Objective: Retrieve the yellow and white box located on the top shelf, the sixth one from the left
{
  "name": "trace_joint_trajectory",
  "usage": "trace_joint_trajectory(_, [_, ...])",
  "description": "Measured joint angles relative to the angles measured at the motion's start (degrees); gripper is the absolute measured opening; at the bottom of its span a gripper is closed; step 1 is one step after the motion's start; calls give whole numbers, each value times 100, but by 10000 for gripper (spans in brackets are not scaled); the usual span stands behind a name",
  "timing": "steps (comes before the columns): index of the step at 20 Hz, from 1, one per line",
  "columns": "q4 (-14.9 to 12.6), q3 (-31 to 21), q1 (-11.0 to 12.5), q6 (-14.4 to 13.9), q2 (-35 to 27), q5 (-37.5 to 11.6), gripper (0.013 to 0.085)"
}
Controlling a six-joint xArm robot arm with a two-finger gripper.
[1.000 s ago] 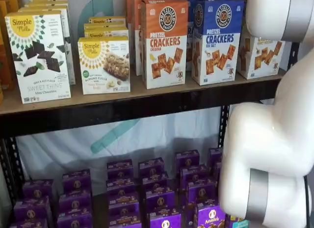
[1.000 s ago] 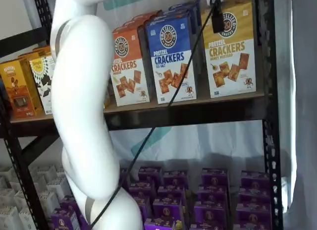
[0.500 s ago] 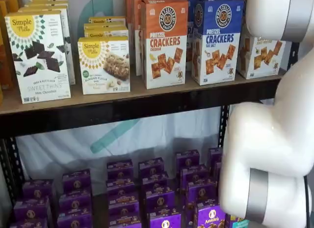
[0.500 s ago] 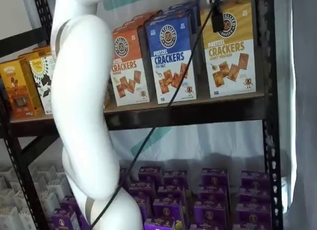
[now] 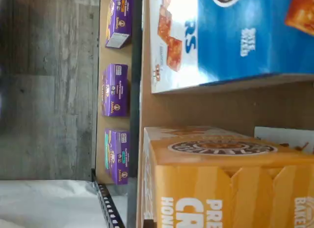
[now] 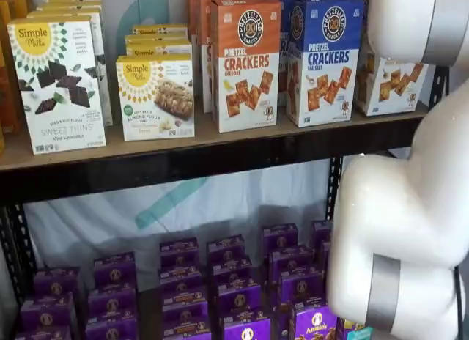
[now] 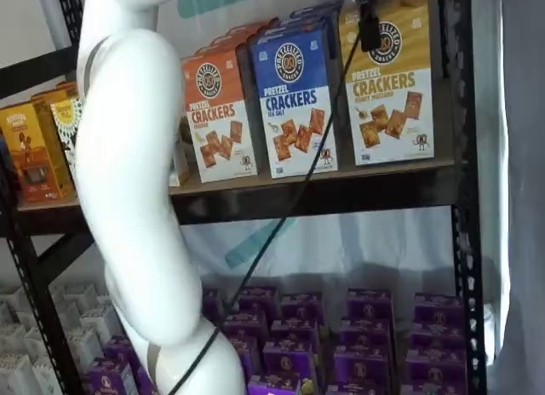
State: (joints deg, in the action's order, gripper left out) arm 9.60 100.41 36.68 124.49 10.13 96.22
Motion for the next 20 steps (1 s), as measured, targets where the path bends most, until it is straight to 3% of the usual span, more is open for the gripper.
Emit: trace_joint_trajectory(20, [-125, -1484, 214, 200, 1848, 455, 650])
